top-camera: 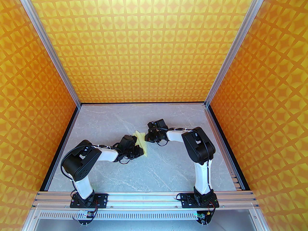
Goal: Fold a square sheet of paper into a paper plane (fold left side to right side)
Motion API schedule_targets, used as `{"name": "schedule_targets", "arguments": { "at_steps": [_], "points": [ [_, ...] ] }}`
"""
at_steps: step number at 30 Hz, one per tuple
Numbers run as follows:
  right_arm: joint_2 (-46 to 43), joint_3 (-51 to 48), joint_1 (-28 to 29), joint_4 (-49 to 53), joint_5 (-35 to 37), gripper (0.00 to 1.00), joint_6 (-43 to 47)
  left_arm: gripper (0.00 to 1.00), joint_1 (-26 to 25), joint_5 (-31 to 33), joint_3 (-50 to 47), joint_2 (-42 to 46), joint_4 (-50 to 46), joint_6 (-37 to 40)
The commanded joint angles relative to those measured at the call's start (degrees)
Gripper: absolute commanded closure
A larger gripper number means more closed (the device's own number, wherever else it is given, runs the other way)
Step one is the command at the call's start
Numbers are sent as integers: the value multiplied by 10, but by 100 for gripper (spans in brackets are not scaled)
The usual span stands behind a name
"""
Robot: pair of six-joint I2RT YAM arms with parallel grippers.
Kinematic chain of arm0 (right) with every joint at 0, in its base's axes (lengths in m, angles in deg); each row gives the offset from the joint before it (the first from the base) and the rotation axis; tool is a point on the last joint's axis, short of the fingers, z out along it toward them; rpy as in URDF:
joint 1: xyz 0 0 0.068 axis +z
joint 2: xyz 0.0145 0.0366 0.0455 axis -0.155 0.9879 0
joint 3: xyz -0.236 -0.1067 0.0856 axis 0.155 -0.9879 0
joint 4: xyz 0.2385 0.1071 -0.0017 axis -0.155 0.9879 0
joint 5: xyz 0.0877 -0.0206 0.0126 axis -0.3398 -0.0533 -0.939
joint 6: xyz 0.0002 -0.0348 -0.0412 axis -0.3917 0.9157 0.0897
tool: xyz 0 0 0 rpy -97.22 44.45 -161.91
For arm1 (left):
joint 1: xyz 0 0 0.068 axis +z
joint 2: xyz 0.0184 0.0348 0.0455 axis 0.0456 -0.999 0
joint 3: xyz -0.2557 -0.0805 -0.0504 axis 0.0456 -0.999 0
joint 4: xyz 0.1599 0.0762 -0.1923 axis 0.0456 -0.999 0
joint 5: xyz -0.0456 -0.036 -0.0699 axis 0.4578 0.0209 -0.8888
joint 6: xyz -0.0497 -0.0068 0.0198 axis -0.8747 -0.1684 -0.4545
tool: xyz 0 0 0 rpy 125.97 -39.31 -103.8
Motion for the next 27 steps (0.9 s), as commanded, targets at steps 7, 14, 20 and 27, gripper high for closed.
{"name": "schedule_targets", "arguments": {
  "at_steps": [7, 14, 20, 27],
  "points": [
    [14, 17, -2, 7, 0, 100, 9, 94, -2, 18, 9, -24, -37, 15],
    [11, 17, -2, 6, 2, 100, 8, 94, -2, 18, 11, -26, -39, 15],
    [10, 20, -2, 8, 2, 100, 9, 94, -3, 17, 11, -27, -42, 16],
    [20, 28, -2, 15, 1, 100, 13, 94, -3, 15, 13, -28, -43, 17]
  ]
}}
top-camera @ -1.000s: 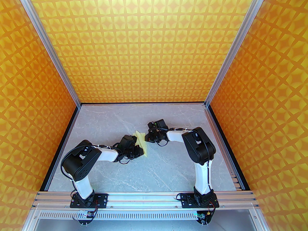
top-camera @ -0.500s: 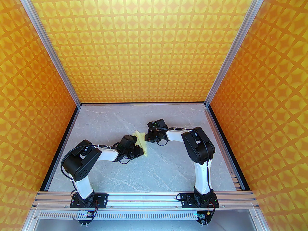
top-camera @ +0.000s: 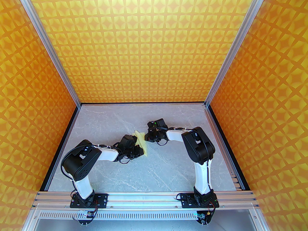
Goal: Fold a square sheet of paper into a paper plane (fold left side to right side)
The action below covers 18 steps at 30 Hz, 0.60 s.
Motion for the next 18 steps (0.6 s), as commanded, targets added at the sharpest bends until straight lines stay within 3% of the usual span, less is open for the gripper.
{"name": "schedule_targets", "arguments": {
  "at_steps": [1, 18],
  "points": [
    [19, 13, -2, 7, 1, 100, 13, 94, -3, 18, 5, -25, -29, 15],
    [36, 9, -1, 18, 6, 100, 22, 93, -2, 18, 28, 44, -37, 30]
  ]
}}
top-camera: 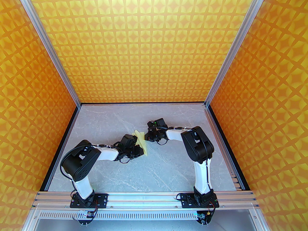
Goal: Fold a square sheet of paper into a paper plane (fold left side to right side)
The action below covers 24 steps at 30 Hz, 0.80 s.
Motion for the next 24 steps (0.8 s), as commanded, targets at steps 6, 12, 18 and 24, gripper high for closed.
{"name": "schedule_targets", "arguments": {
  "at_steps": [6, 12, 18, 24],
  "points": [
    [24, 3, 1, 18, 12, 100, 16, 94, -3, 1, 22, 25, 39, 10],
    [25, 3, 1, 18, 11, 100, 14, 94, -3, -8, 28, -5, 56, 0],
    [24, 3, 2, 18, 10, 100, 15, 94, -4, -16, 37, -25, 75, -7],
    [25, 4, 1, 18, 10, 100, 14, 94, -4, -18, 39, -46, 79, -9]
  ]
}}
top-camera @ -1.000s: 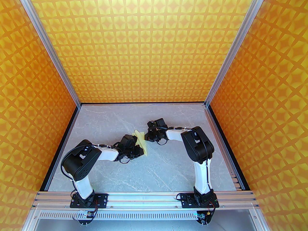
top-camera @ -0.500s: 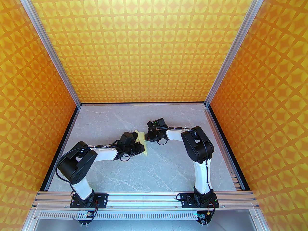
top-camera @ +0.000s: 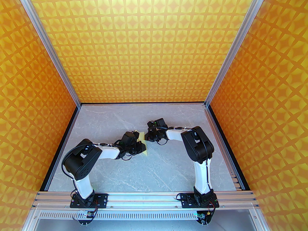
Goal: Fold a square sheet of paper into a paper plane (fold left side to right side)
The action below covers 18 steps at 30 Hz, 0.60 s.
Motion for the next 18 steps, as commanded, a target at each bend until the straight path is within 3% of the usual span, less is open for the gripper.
{"name": "schedule_targets", "arguments": {
  "at_steps": [1, 18],
  "points": [
    [24, 4, 1, 18, 13, 100, 13, 94, -4, -12, 9, -17, 20, -7],
    [26, 2, 1, 16, 13, 100, 12, 94, -5, -14, 6, -39, 40, -18]
  ]
}}
